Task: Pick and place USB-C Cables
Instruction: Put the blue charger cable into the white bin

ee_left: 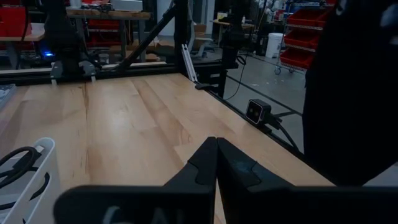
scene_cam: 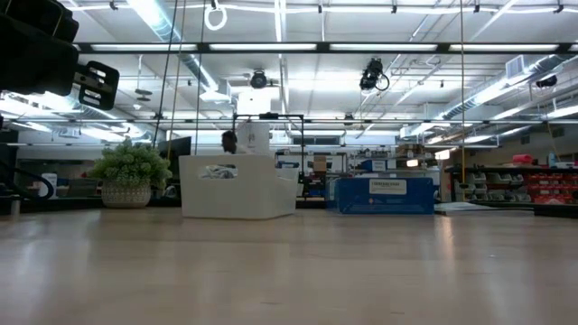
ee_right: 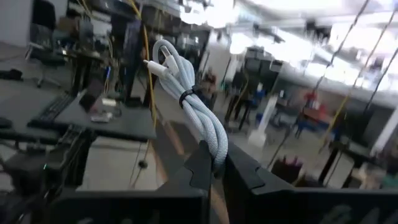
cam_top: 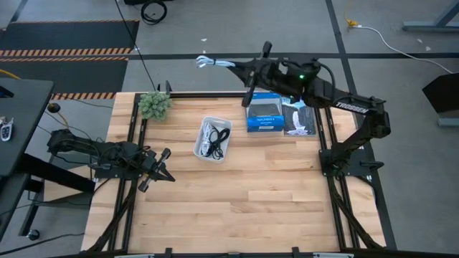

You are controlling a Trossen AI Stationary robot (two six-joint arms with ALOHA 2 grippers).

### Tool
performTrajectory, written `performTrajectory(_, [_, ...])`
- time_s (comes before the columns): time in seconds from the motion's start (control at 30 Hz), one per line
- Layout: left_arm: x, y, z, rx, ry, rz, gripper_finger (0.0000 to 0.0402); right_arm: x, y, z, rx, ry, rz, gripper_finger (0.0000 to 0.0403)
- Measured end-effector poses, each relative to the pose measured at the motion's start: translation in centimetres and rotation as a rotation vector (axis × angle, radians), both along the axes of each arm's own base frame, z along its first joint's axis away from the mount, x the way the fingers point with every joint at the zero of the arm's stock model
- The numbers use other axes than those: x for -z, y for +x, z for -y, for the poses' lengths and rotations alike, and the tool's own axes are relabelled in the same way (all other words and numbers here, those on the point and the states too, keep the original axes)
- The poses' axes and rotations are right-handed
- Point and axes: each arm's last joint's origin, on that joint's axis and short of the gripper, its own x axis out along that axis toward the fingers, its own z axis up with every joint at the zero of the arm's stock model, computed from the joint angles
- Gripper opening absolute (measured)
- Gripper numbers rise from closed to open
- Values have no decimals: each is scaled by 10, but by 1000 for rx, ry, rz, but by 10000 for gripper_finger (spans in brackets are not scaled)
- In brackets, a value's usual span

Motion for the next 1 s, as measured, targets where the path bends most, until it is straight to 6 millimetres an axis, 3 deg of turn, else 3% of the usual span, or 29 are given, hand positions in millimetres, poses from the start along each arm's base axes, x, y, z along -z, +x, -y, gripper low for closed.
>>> performTrajectory(0.33, [0, 0, 0, 0, 0, 0, 11, 36, 8, 23, 84, 280, -203, 21])
performTrajectory(1.0, [0, 0, 0, 0, 0, -1, 11, 128, 64, 36, 66, 625, -545, 21])
